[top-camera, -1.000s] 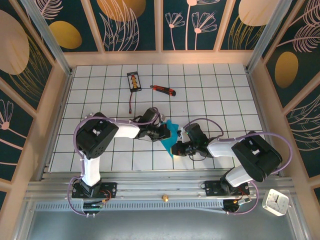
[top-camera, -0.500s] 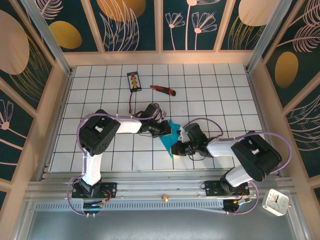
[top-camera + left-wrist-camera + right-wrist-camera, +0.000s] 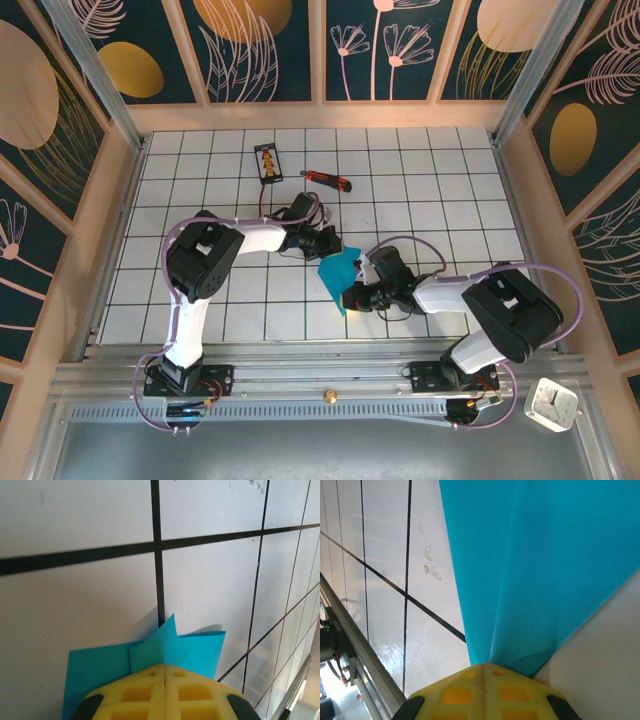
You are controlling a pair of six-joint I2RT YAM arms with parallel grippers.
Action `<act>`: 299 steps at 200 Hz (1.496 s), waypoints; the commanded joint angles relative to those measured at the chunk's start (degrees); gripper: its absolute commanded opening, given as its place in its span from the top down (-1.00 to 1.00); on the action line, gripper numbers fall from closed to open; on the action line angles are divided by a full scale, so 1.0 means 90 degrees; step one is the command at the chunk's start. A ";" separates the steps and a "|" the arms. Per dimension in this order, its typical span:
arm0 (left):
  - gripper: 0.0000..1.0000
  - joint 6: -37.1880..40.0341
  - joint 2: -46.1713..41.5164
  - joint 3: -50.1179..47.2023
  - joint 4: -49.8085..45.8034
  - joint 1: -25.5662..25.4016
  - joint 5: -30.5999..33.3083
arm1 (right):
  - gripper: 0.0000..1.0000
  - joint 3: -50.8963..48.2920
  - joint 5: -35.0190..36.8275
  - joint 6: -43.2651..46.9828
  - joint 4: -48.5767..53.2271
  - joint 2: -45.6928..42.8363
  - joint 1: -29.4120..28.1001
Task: Fold a paper plane with a square sheet of paper (pick it up from the middle)
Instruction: Fourth fold the wing at the center of the table, then turn over the paper at the center of the table.
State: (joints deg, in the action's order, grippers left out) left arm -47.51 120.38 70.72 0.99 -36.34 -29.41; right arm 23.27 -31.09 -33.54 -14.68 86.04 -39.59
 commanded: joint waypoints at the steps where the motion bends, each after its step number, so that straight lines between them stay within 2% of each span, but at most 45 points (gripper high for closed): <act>1: 1.00 0.0296 0.0504 0.0389 0.0056 0.0498 0.1451 | 1.00 -0.0354 0.0613 0.0114 0.1197 0.0572 -0.0235; 58: 1.00 0.0530 0.0726 0.1270 -0.0276 0.0706 0.1383 | 1.00 -0.0322 0.0631 0.0156 0.1270 0.0509 -0.0229; 73: 0.92 0.0576 0.0464 0.1179 -0.0263 0.0717 0.1444 | 1.00 -0.0212 0.0620 0.0306 0.1361 0.0340 -0.0214; 89: 0.78 0.0507 -0.0080 0.0691 -0.0052 0.0725 0.1397 | 1.00 -0.0034 0.0568 0.0570 0.1453 -0.0127 -0.0165; 110: 0.62 0.0177 -0.1019 -0.0495 0.0701 0.0703 0.1092 | 1.00 0.0166 0.0215 0.0841 0.1359 -0.0936 0.0007; 125: 0.54 0.0007 -0.1590 -0.1224 0.1066 0.0637 0.0926 | 1.00 0.0144 -0.0063 0.0816 0.1100 -0.1467 0.0361; 145: 0.48 -0.0145 -0.2175 -0.2092 0.1423 0.0465 0.0862 | 0.84 -0.0013 -0.0066 0.0419 0.0786 -0.1830 0.0977; 161: 0.44 -0.0257 -0.2423 -0.2518 0.1746 0.0309 0.0771 | 0.74 -0.0097 0.0272 -0.0032 0.0590 -0.1756 0.1362; 173: 0.40 -0.0238 -0.2427 -0.2627 0.1879 0.0193 0.0641 | 0.65 -0.0096 0.0646 -0.0295 0.0410 -0.1590 0.1387; 188: 0.39 -0.0142 -0.2180 -0.2522 0.1835 0.0083 0.0353 | 0.56 -0.0076 0.0819 -0.0570 0.0020 -0.1298 0.1375; 214: 0.38 -0.0071 -0.1908 -0.2486 0.1843 0.0004 0.0250 | 0.44 0.0079 0.0947 -0.0670 -0.0322 -0.0828 0.1305; 243: 0.38 -0.0058 -0.1748 -0.2530 0.1881 0.0002 0.0273 | 0.40 0.0251 0.1150 -0.0540 -0.0321 -0.0377 0.1130; 299: 0.38 -0.0089 -0.1630 -0.2612 0.1961 0.0002 0.0233 | 0.39 0.0373 0.0835 -0.0552 -0.0888 0.0157 0.1021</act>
State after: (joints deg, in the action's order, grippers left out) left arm -48.47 104.53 47.99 16.95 -36.29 -26.39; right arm 25.15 -23.18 -38.24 -17.63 84.68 -29.36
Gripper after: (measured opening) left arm 0.311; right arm 0.310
